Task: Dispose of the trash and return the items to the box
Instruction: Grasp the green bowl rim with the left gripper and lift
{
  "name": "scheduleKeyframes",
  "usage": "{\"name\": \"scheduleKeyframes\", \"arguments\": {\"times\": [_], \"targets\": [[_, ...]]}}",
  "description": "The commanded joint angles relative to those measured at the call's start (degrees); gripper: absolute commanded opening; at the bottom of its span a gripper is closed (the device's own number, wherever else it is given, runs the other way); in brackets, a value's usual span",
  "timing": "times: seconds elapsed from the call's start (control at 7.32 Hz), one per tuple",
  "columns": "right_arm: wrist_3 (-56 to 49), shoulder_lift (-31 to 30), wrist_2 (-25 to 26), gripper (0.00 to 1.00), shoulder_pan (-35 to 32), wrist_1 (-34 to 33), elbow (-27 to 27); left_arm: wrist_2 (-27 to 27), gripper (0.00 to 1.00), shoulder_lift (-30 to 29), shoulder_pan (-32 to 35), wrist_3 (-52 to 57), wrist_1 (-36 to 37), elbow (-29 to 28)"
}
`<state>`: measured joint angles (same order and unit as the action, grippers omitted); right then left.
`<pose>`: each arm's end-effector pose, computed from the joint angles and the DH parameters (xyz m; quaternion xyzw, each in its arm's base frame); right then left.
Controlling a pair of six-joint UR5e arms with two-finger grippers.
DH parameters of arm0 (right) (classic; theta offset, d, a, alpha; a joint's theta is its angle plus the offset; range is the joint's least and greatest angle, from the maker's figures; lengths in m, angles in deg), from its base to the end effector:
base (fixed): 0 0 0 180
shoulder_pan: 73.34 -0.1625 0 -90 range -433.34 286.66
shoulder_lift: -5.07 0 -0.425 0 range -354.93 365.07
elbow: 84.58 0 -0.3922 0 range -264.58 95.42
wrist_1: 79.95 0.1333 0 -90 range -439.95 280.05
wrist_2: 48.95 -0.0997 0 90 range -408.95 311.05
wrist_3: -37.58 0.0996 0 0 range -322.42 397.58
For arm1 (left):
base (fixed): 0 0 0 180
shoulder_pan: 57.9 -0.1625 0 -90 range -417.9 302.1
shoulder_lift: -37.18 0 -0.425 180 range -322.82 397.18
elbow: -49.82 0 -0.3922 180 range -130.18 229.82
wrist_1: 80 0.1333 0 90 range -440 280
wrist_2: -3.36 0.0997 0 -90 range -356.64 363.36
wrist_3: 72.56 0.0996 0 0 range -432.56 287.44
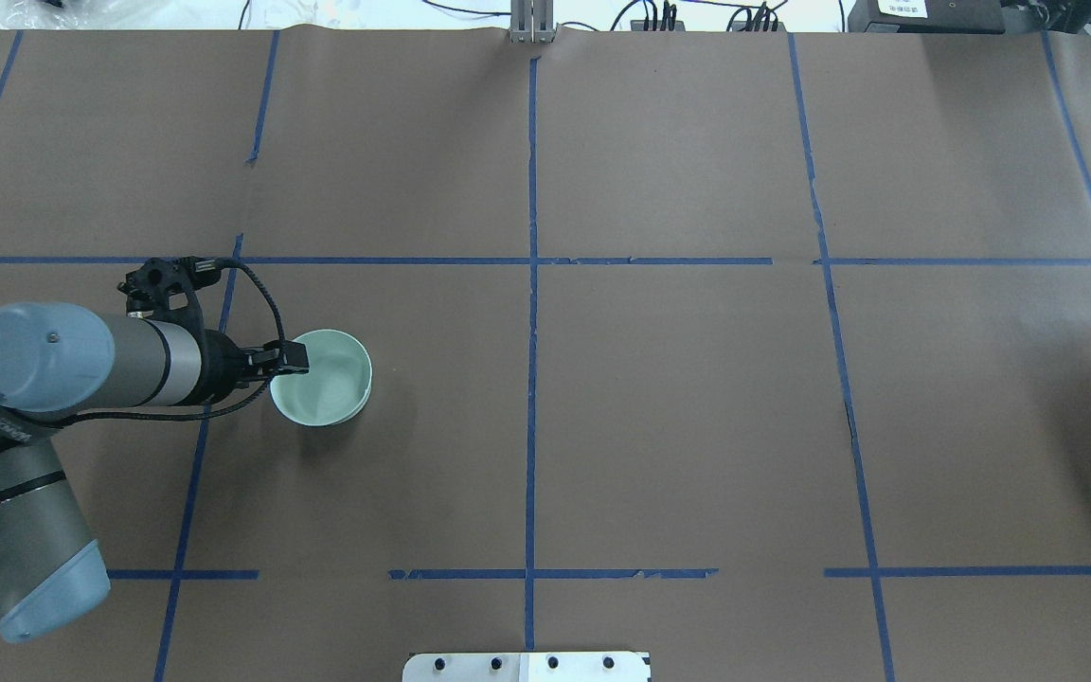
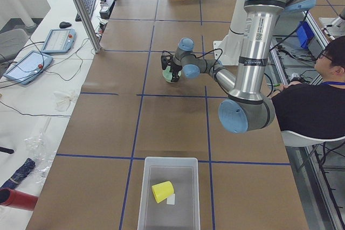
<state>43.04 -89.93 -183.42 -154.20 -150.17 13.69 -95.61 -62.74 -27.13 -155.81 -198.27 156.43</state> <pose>-0.0126 -0.4782 0.5899 0.1363 -0.3913 -0.1047 0.9041 0.4226 -0.3887 0.3812 0.0818 0.4567 -0.1490 0.8732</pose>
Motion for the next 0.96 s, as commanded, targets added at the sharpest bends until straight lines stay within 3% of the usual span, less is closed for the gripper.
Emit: {"name": "scheduleKeyframes", "arguments": {"times": [0.0, 0.14, 0.27, 0.55, 0.68, 0.82], "targets": [[0.0, 0.0, 0.0, 1.00, 0.1, 0.0, 0.0, 1.2, 0.46, -0.9, -1.1, -0.9, 1.3, -2.6], [0.0, 0.0, 0.0, 1.00, 0.1, 0.0, 0.0, 1.2, 0.06, -0.9, -1.1, -0.8, 1.3, -2.3], [0.0, 0.0, 0.0, 1.00, 0.1, 0.0, 0.0, 0.9, 0.00, -0.9, -1.0, -0.3, 1.5, -1.6], [0.0, 0.0, 0.1, 1.00, 0.3, 0.0, 0.0, 0.0, 0.00, 0.4, 0.0, 6.5, 1.7, 2.3], [0.0, 0.0, 0.1, 1.00, 0.3, 0.0, 0.0, -4.3, 0.00, 2.7, 1.2, 10.8, 1.7, 5.0], [0.0, 0.0, 0.1, 1.00, 0.4, 0.1, 0.0, -9.6, 0.00, 3.7, 7.6, 15.8, 1.6, 6.8]]}}
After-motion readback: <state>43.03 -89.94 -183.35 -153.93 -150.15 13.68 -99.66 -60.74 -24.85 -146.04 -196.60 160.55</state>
